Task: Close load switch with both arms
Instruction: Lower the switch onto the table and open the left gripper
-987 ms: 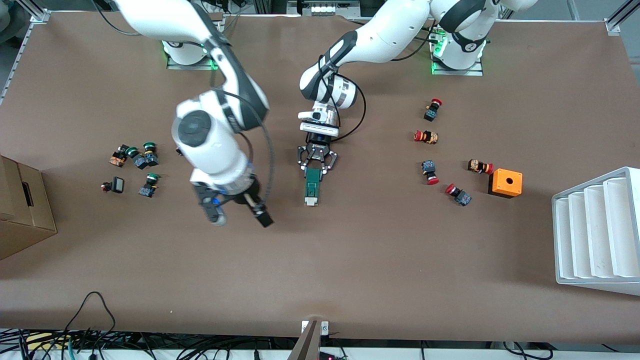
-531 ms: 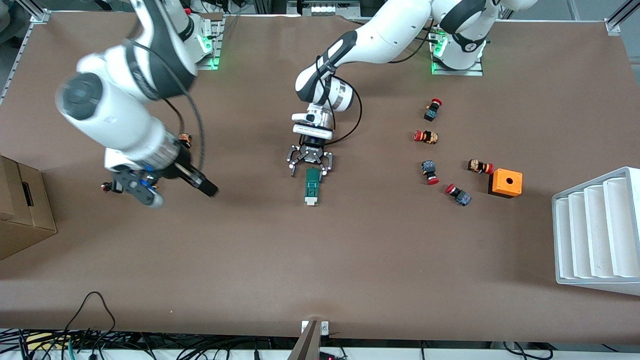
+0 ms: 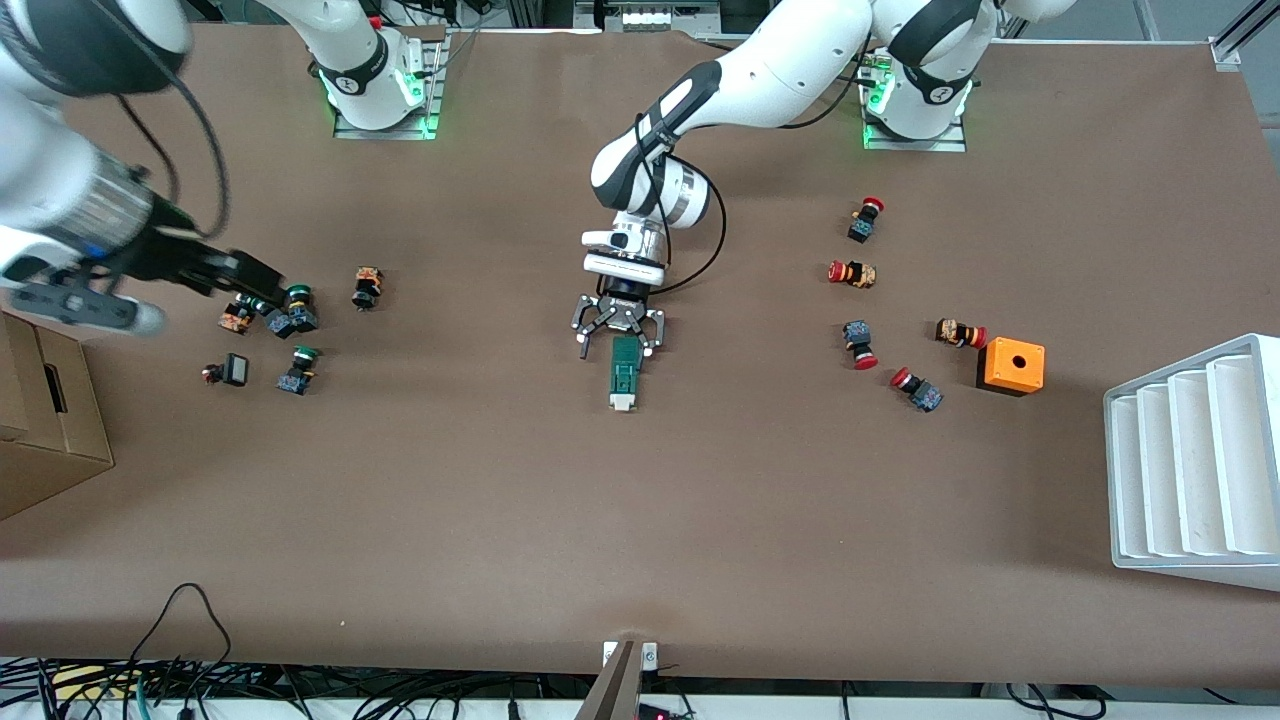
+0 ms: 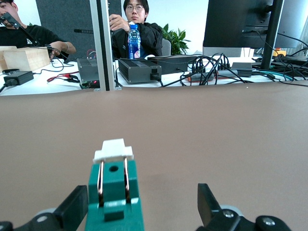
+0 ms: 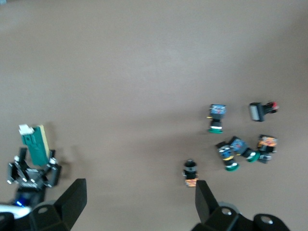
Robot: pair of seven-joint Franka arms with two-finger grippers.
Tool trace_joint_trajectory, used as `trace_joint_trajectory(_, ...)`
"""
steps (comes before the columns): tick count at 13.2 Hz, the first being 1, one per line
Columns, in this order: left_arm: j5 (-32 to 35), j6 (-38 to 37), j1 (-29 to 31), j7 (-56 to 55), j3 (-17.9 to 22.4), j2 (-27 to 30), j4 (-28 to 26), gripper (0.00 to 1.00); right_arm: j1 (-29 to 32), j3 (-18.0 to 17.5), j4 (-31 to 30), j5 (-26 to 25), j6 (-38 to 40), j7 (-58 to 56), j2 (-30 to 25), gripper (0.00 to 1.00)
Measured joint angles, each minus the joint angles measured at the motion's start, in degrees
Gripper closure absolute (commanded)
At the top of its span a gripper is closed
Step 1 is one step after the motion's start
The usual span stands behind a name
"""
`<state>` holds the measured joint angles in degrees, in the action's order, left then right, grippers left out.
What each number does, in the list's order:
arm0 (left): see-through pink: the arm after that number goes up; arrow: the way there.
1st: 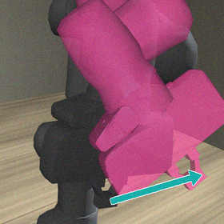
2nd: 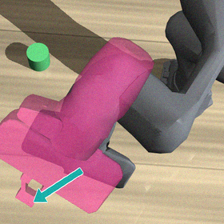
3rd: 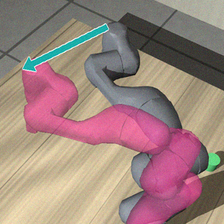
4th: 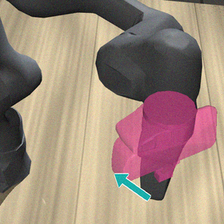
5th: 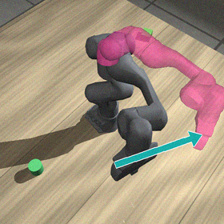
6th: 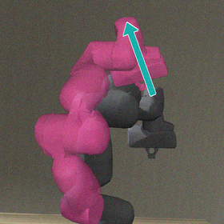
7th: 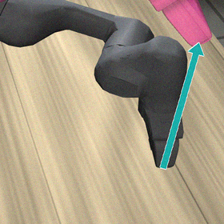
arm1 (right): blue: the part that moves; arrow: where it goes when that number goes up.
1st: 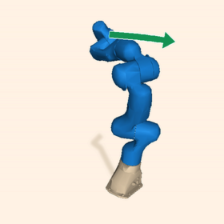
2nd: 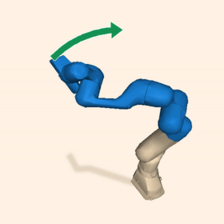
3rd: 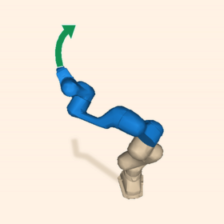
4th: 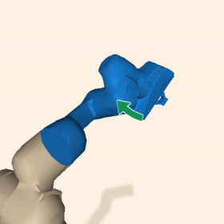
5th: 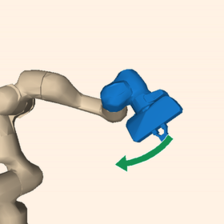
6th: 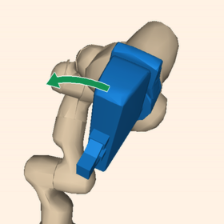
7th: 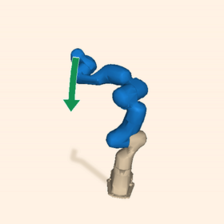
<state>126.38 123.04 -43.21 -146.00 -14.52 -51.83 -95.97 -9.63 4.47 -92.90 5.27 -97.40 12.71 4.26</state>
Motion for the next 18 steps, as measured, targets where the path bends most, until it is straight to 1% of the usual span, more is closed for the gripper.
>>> trace_joint_trajectory(3,-0.9,2.34,0.6,1.81,-0.03,1.54,0.2,0.0,3.29,-0.08,-2.36,-3.75,1.49,-11.72,-3.56,0.0)
trace_joint_trajectory(5,-1.91,4.6,1.84,3.53,-0.04,2.88,0.29,0.0,3.6,-0.14,-4.14,-5.99,1.47,-14.38,-5.2,0.0)
trace_joint_trajectory(6,-3.61,6.7,2.67,4.75,-0.06,3.84,0.44,0.0,3.6,-0.28,-4.64,-6.66,1.25,-15.06,-5.31,0.0)
trace_joint_trajectory(7,-6.99,9.42,3.55,7.68,-0.09,5.26,0.72,0.0,3.6,-0.47,-4.93,-6.93,0.84,-15.35,-5.07,0.0)
trace_joint_trajectory(8,-11.79,11.83,4.36,12.34,-0.11,7.2,1.07,0.0,3.59,-0.66,-4.98,-7.03,0.41,-15.53,-4.66,0.0)
trace_joint_trajectory(10,-23.68,15.39,5.53,23.45,-0.23,11.54,1.97,0.0,3.56,-0.89,-4.96,-7.12,-0.23,-15.85,-4.03,0.0)
trace_joint_trajectory(12,-35.5,16.39,5.64,33.9,-0.36,14.66,3.39,0.0,3.36,-1.25,-4.7,-7.32,-0.68,-15.95,-3.54,0.0)
trace_joint_trajectory(16,-55.63,16.34,5.69,52.09,-0.44,16.52,7.75,0.0,3.04,-1.6,-2.37,-8.94,-0.83,-15.96,-1.34,0.0)
trace_joint_trajectory(18,-64.85,16.04,6.15,59.03,-0.35,17.22,9.26,0.0,3.0,-1.6,-1.36,-9.21,-0.82,-15.96,-0.46,0.0)
